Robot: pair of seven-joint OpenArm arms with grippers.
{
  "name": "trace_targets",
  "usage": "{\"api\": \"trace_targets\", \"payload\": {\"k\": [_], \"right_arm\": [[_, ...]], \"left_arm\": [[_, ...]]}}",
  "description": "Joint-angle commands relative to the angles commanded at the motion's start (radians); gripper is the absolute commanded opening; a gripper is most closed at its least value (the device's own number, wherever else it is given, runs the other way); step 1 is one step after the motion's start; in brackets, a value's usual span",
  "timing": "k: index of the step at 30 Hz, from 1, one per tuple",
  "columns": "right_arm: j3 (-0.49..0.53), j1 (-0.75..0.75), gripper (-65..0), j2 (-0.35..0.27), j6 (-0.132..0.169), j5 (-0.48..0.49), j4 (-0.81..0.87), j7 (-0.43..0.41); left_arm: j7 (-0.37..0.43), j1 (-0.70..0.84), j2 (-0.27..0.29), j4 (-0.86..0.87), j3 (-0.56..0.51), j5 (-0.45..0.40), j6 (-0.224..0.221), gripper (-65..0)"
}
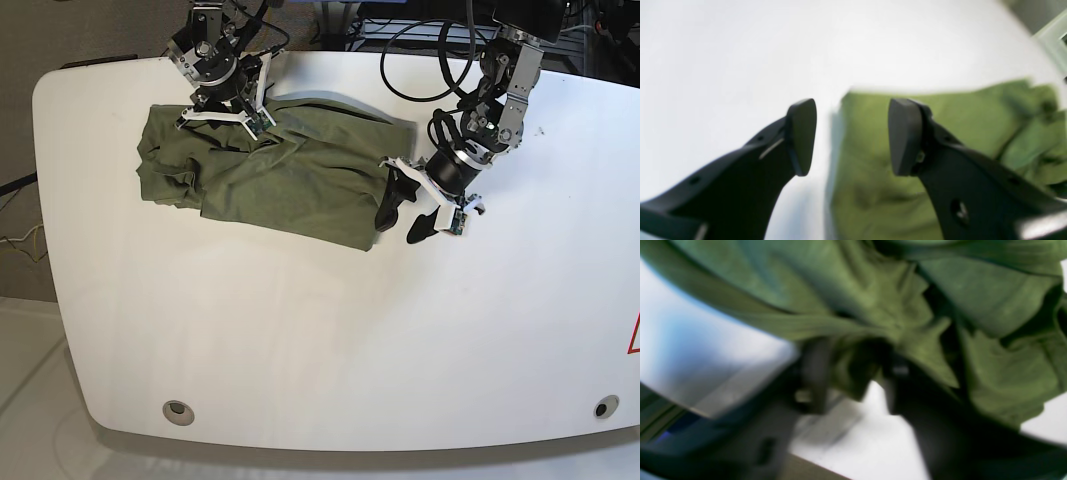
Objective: Fold the T-shirt properly
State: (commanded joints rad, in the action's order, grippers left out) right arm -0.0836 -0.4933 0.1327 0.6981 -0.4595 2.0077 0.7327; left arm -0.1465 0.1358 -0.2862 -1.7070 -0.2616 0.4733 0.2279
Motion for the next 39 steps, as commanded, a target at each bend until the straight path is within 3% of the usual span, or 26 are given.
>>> {"api": "trace_targets", "payload": {"k": [7, 12, 16, 18, 22, 24, 31, 36, 39], "right_arm": [[0.003, 0.023, -28.6, 0.006, 0.000, 0.000, 0.000, 0.000], [0.003, 0.038, -29.9, 0.006, 0.000, 0.000, 0.000, 0.000], [0.003, 0.046, -33.9, 0.006, 0.000, 0.000, 0.000, 0.000], [0.003, 0.049, -34.8, 0.006, 0.000, 0.000, 0.000, 0.000], [0.003, 0.057, -35.3, 0.006, 0.000, 0.000, 0.000, 0.000], [0.003, 0.057, -35.3, 0.006, 0.000, 0.000, 0.000, 0.000], [0.002, 0.058, -35.4, 0.006, 0.000, -0.002, 0.000, 0.000], [0.000, 0.058, -36.0, 0.006, 0.000, 0.002, 0.000, 0.000], [0.000, 0.058, -39.8, 0.006, 0.000, 0.002, 0.000, -0.002]], "left_arm": [[-0.002, 0.032, -0.014, -0.092, -0.021, 0.000, 0.000, -31.9], [-0.037, 0.023, -0.011, -0.083, -0.115, -0.002, 0.000, -32.2], [-0.037, 0.008, 0.029, -0.006, -0.189, -0.002, 0.000, -32.8], [-0.037, 0.003, 0.041, 0.048, -0.206, -0.003, -0.002, -36.1], [-0.034, 0.000, 0.086, 0.146, -0.213, -0.003, -0.002, -53.6], [-0.034, -0.008, 0.103, 0.184, -0.213, -0.003, 0.005, -59.0], [0.005, -0.011, 0.104, 0.264, -0.222, -0.003, 0.005, -57.7], [0.091, -0.021, 0.092, 0.356, -0.222, -0.003, 0.006, -57.7], [0.146, -0.046, 0.083, 0.434, -0.232, -0.003, 0.006, -57.7]]}}
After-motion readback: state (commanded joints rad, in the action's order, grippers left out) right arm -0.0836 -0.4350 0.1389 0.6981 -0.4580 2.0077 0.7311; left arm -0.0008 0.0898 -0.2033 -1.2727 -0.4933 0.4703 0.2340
